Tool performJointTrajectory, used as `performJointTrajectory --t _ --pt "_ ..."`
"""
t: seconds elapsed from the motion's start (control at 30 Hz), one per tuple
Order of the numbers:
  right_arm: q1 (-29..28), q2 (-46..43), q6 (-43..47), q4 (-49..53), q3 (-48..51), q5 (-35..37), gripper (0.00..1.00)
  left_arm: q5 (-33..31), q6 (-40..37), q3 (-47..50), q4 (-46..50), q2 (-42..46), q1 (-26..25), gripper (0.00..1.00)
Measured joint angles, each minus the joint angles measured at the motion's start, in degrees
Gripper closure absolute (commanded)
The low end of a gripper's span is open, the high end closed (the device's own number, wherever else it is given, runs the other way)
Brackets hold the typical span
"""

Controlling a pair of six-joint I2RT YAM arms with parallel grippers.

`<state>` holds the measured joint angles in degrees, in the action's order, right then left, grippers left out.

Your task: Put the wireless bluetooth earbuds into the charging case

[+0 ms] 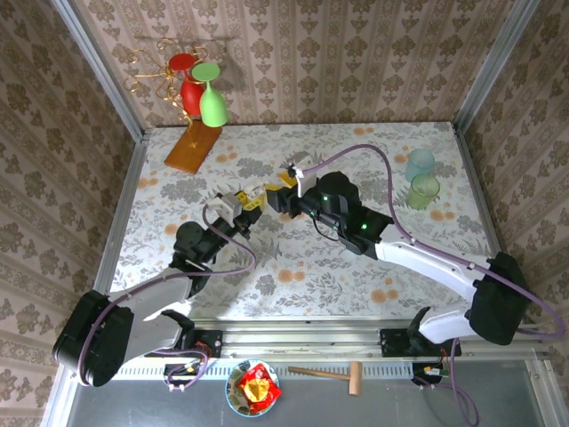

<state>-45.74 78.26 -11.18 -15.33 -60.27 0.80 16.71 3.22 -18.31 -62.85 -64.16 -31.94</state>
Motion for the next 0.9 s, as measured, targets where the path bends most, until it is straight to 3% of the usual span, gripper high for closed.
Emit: performJointTrajectory --t 0.27,0.9 --pt "7.0 1.4 -9.9 2.1 -0.6 -4.2 0.49 4.2 0.0 0.0 -0.4 0.0 0.0 1.0" --pt "7.2 4.5 -12.9 3.8 -1.3 -13.0 0.49 3.0 0.4 -0.1 0.3 1.3 0.0 1.0"
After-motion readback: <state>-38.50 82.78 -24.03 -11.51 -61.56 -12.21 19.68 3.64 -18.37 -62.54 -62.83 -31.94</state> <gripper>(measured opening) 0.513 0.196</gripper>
